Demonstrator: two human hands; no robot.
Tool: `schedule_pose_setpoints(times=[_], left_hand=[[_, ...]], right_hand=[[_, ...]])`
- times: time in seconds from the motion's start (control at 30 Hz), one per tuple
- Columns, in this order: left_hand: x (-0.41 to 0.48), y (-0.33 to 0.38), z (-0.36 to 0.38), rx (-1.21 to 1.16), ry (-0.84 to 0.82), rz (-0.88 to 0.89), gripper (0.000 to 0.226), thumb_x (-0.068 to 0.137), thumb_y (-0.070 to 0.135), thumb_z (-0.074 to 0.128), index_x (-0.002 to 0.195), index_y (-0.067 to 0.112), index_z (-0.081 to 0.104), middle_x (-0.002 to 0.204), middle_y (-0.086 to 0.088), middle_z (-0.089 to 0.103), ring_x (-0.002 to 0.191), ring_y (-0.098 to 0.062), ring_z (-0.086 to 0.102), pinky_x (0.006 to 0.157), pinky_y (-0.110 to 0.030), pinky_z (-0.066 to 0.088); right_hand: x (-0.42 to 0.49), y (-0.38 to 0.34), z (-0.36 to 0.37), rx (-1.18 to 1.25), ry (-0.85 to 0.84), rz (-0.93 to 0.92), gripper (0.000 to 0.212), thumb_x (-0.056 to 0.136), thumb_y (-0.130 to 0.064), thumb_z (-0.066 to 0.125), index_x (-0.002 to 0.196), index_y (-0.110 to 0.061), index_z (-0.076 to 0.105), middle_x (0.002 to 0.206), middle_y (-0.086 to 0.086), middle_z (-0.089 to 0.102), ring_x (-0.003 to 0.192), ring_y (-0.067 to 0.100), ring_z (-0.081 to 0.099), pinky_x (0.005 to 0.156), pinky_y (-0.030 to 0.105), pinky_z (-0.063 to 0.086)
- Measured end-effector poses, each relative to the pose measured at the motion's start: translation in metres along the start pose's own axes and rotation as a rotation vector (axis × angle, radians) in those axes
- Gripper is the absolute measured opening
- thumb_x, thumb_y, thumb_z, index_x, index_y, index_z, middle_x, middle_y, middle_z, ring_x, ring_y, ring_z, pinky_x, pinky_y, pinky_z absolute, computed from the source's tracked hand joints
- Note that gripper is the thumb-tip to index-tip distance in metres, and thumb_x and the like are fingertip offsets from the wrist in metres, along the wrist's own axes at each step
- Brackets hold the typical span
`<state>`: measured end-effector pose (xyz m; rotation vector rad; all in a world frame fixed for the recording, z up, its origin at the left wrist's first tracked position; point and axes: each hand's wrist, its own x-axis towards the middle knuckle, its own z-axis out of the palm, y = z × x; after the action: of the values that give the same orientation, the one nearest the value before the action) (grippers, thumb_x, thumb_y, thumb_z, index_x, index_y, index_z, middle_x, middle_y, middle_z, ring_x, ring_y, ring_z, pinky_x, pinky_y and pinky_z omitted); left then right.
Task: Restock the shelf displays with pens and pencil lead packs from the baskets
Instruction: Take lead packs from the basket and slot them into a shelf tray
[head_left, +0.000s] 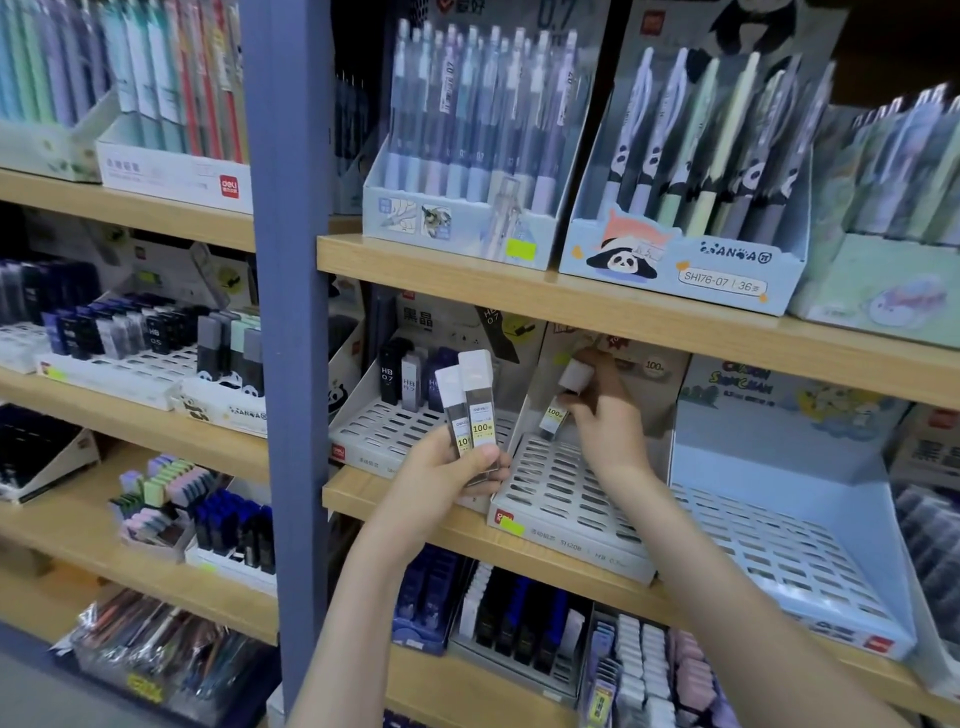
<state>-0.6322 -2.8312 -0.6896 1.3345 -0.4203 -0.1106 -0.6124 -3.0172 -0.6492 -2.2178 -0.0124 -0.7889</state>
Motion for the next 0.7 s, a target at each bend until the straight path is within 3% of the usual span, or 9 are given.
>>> schedule_pose_setpoints(times=[0.23,0.37,0.5,0.57,0.63,0.7], left_hand=[[-0.004,0.001,0.000,0.024,-0.016,0.015,0.011,0.093,0.003,0.053,0.096,0.009,0.061,0.087,-0.004,0.073,0.084,-0.014,0.071,0.073,-0.023,0.057],[-0.004,0.001,0.000,0.021,-0.015,0.011,0.010,0.093,0.002,0.053,0.097,0.008,0.061,0.086,-0.004,0.073,0.084,-0.014,0.070,0.074,-0.024,0.057],[-0.004,0.000,0.000,0.009,-0.015,0.007,0.009,0.093,0.002,0.054,0.097,0.007,0.061,0.085,-0.004,0.073,0.083,-0.015,0.070,0.076,-0.026,0.058],[-0.003,0.000,0.001,0.009,-0.009,0.004,0.009,0.093,0.003,0.054,0.096,0.007,0.061,0.085,-0.005,0.073,0.084,-0.016,0.070,0.076,-0.027,0.058],[-0.004,0.000,0.001,0.010,-0.007,0.001,0.008,0.093,0.003,0.055,0.097,0.006,0.061,0.087,-0.006,0.073,0.084,-0.016,0.070,0.075,-0.026,0.058],[-0.004,0.002,0.001,0.027,-0.024,-0.003,0.009,0.093,0.004,0.055,0.099,0.006,0.061,0.088,-0.007,0.073,0.084,-0.016,0.071,0.073,-0.024,0.057]], right_hand=[[0.001,0.003,-0.003,-0.191,-0.103,-0.075,0.042,0.096,-0.003,0.044,0.134,-0.020,0.045,0.122,0.011,0.058,0.107,0.028,0.057,0.083,0.029,0.043],[0.002,0.002,-0.011,-0.347,-0.171,-0.128,0.058,0.093,0.004,0.039,0.140,-0.031,0.039,0.146,0.005,0.036,0.125,0.028,0.044,0.098,0.033,0.038],[0.001,0.008,-0.014,-0.381,-0.252,-0.134,0.067,0.088,0.011,0.037,0.139,-0.032,0.040,0.150,0.001,0.028,0.138,0.024,0.027,0.108,0.033,0.030],[0.001,0.008,-0.015,-0.393,-0.292,-0.123,0.062,0.092,0.004,0.040,0.142,-0.033,0.037,0.149,0.001,0.030,0.137,0.024,0.028,0.108,0.033,0.029],[0.000,0.002,-0.016,-0.439,-0.297,-0.113,0.048,0.097,-0.014,0.045,0.142,-0.028,0.037,0.147,0.002,0.033,0.134,0.025,0.033,0.106,0.034,0.031],[-0.004,-0.010,-0.016,-0.372,-0.255,-0.044,0.044,0.096,-0.033,0.050,0.139,-0.024,0.042,0.135,0.002,0.044,0.119,0.022,0.046,0.095,0.032,0.039]])
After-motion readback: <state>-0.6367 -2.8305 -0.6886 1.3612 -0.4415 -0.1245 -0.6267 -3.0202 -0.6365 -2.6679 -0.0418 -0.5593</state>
